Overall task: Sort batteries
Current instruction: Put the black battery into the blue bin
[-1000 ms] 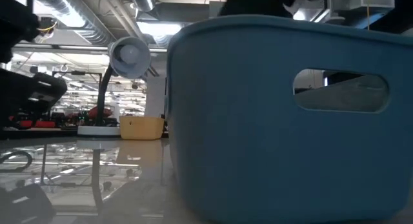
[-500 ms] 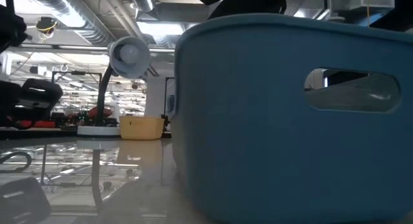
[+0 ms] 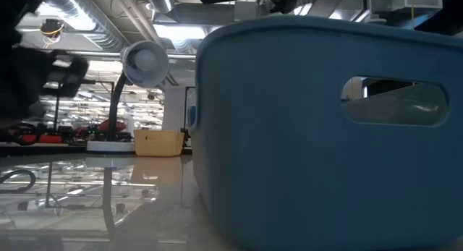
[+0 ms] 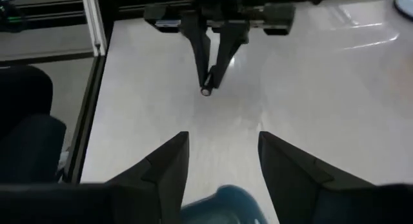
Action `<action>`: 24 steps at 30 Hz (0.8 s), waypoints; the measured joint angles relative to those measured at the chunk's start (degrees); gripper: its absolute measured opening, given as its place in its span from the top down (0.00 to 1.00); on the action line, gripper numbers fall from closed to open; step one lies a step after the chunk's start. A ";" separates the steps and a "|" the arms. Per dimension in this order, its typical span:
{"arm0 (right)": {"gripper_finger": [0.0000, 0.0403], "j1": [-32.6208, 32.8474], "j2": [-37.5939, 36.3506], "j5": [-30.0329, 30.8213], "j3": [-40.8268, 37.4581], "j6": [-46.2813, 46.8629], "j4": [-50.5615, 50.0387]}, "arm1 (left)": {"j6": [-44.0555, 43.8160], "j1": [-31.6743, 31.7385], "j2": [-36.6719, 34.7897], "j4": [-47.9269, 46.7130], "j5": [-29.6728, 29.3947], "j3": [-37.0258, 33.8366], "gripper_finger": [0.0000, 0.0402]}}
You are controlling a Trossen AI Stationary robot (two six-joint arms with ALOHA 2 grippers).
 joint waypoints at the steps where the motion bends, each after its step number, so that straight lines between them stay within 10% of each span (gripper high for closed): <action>1: 0.53 0.00 0.00 1.02 0.00 -0.01 -0.13 | 0.53 0.58 -0.70 1.85 -0.19 0.01 0.88; 12: 0.53 0.00 0.00 19.74 0.00 -0.35 -4.07 | 2.28 7.59 1.94 4.23 4.45 8.42 0.88; 24: 0.53 0.00 -1.20 29.09 -0.02 16.25 -21.83 | 4.14 12.33 20.61 -2.42 11.37 27.67 0.89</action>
